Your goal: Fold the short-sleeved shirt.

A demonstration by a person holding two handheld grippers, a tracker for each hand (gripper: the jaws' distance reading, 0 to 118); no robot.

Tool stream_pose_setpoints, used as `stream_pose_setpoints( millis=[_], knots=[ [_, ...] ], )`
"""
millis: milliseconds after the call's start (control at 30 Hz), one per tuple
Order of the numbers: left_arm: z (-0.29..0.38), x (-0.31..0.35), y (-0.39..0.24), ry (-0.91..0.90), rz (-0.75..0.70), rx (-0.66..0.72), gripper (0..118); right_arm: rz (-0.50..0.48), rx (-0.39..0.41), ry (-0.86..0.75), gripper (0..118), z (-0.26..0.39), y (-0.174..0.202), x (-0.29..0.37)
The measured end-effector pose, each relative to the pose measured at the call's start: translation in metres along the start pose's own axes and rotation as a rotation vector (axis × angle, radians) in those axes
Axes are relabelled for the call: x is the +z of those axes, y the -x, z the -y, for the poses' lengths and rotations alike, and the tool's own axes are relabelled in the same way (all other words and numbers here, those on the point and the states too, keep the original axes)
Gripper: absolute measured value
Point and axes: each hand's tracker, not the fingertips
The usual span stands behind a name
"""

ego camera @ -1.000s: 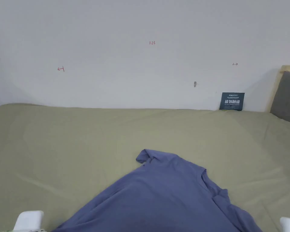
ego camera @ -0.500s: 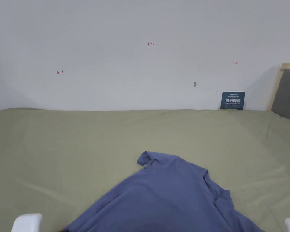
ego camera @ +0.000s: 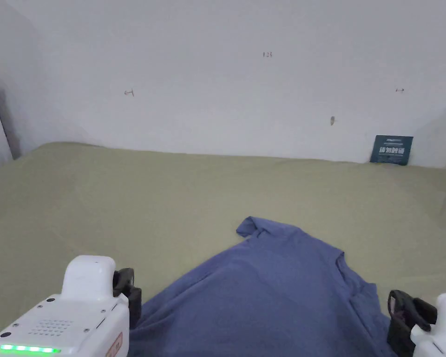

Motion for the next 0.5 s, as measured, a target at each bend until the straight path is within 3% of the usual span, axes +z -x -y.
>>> stream_pose_setpoints(
  millis=[167, 333, 500],
  knots=[
    [0.009, 0.018, 0.039, 0.034, -0.054, 0.067, 0, -0.020, 0.010, 0.035, 2, 0.011, 0.009, -0.001],
    [0.034, 0.001, 0.095, 0.201, -0.160, 0.083, 0, -0.054, -0.001, 0.080, 2, 0.027, 0.021, -0.011],
    [0.055, -0.035, 0.131, 0.346, -0.093, 0.227, 0, -0.083, 0.029, 0.142, 2, 0.041, 0.036, -0.025]
  ],
)
